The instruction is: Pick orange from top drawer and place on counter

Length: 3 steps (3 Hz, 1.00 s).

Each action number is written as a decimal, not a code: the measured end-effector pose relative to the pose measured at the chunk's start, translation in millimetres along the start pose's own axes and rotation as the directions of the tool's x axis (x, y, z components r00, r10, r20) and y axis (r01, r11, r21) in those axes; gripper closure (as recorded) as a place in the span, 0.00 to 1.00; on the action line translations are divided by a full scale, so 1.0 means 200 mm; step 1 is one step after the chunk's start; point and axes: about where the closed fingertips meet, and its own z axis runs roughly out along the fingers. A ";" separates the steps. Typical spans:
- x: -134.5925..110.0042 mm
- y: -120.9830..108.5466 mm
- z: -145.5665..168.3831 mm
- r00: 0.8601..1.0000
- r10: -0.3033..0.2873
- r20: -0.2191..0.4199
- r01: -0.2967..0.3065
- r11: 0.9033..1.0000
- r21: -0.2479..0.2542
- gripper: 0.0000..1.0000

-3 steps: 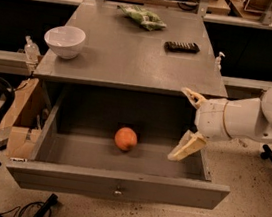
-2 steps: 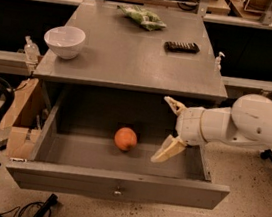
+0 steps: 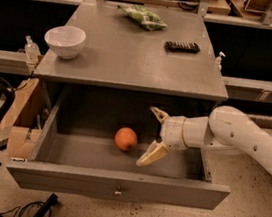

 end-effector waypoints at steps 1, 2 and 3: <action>0.09 0.02 0.20 0.998 0.054 0.022 -0.053 0.998 -0.035 0.00; 0.13 0.03 0.30 0.997 0.077 0.020 -0.075 0.996 -0.053 0.00; 0.13 0.06 0.42 0.996 0.085 0.027 -0.082 0.992 -0.094 0.18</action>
Offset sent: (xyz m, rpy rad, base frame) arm 0.0227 0.0414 -0.0767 0.0392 0.1195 -0.0022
